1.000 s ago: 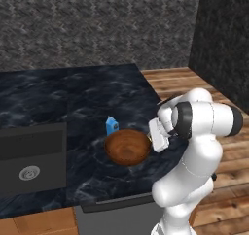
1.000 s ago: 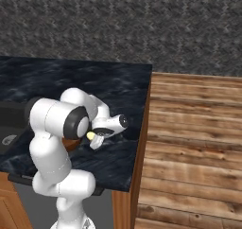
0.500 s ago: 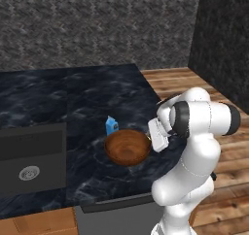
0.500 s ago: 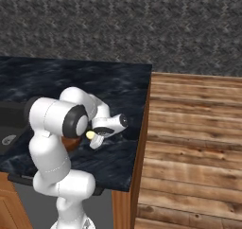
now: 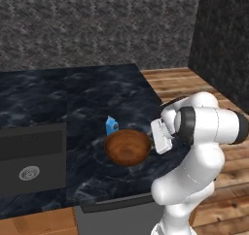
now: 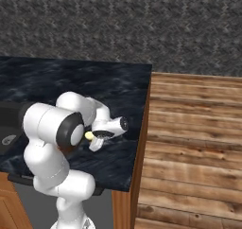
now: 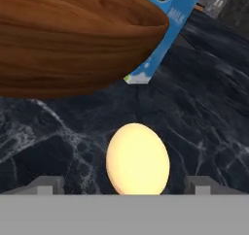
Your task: Gather the eggs and milk located in the vicinity of the sink area and place them right next to the bowl.
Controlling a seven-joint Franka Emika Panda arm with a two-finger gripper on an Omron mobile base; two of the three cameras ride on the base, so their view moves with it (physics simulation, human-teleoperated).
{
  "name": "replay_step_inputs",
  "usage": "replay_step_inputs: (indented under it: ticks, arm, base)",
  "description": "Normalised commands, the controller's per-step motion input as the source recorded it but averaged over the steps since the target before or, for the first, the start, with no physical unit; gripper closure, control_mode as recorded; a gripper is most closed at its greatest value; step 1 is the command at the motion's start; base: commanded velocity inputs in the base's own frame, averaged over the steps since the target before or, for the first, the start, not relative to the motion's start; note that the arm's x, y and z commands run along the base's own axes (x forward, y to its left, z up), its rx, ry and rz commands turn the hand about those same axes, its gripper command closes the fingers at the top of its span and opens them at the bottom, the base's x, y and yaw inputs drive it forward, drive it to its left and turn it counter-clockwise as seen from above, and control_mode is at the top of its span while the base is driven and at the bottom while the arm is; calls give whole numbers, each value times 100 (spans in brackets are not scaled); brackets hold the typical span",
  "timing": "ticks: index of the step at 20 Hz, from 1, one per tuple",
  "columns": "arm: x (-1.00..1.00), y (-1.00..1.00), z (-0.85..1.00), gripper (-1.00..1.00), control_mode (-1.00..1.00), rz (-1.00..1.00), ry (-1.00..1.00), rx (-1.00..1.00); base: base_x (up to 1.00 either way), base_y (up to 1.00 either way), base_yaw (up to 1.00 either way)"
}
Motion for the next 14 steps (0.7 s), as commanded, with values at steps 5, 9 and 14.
replay_step_inputs:
  ticks: [5,9,14]
  arm:
    - [-33,-14,41,-100,-100,0,-9,0]
    - [-23,-35,72,-100,-100,0,-7,5]
    - [-48,-34,79,-100,-100,0,-7,7]
  base:
    - [0,0,0]
    - [0,0,0]
    - [0,0,0]
